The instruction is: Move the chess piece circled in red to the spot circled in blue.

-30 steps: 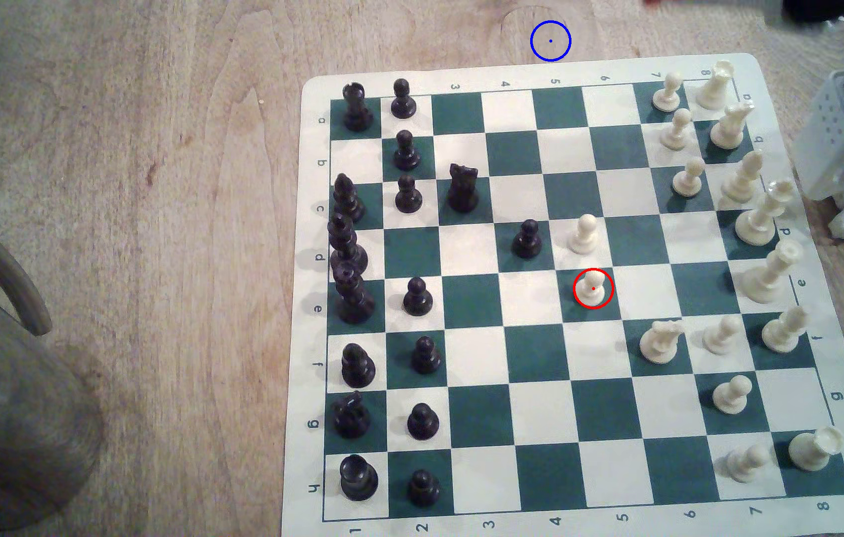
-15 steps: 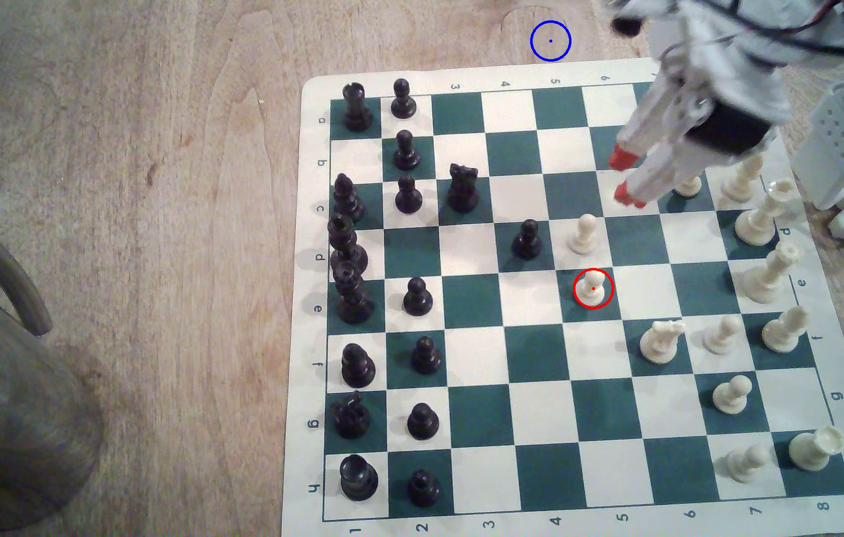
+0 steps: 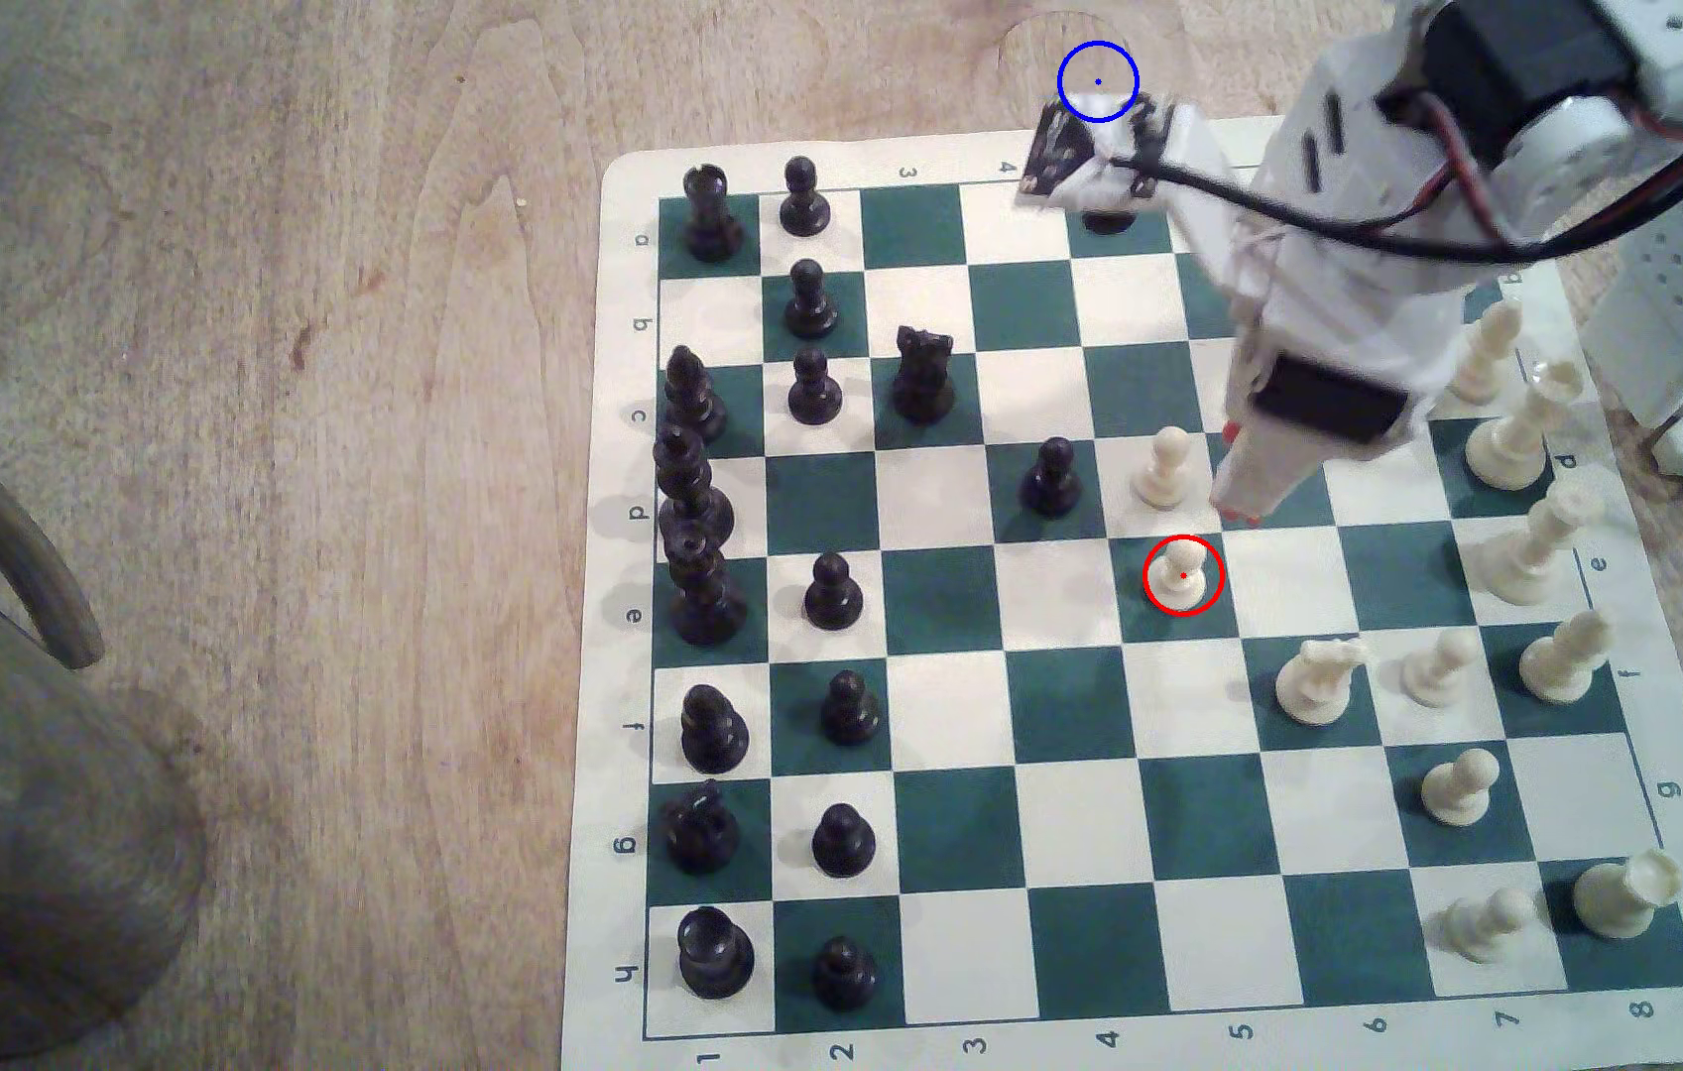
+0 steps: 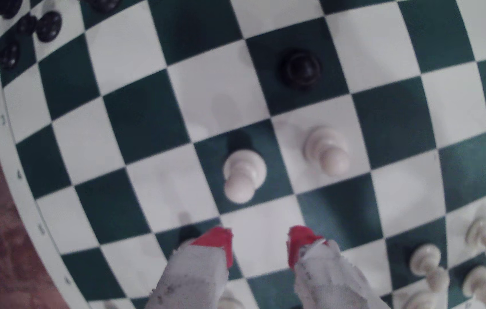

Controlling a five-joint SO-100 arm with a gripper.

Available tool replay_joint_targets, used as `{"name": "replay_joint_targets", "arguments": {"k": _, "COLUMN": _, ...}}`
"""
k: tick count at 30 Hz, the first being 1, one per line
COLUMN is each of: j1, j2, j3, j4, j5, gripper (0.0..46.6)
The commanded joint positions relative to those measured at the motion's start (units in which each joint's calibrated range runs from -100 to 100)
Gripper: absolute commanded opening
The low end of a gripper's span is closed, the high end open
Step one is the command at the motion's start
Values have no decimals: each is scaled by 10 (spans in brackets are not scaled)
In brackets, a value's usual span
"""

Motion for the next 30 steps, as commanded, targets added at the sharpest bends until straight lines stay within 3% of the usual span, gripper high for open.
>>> {"name": "replay_joint_targets", "arguments": {"k": 1, "j1": -4, "j2": 19, "j3": -38, "j4": -29, "j5": -6, "gripper": 111}}
{"name": "replay_joint_targets", "arguments": {"k": 30, "j1": 0, "j2": 125, "j3": -26, "j4": -109, "j5": -11, "gripper": 116}}
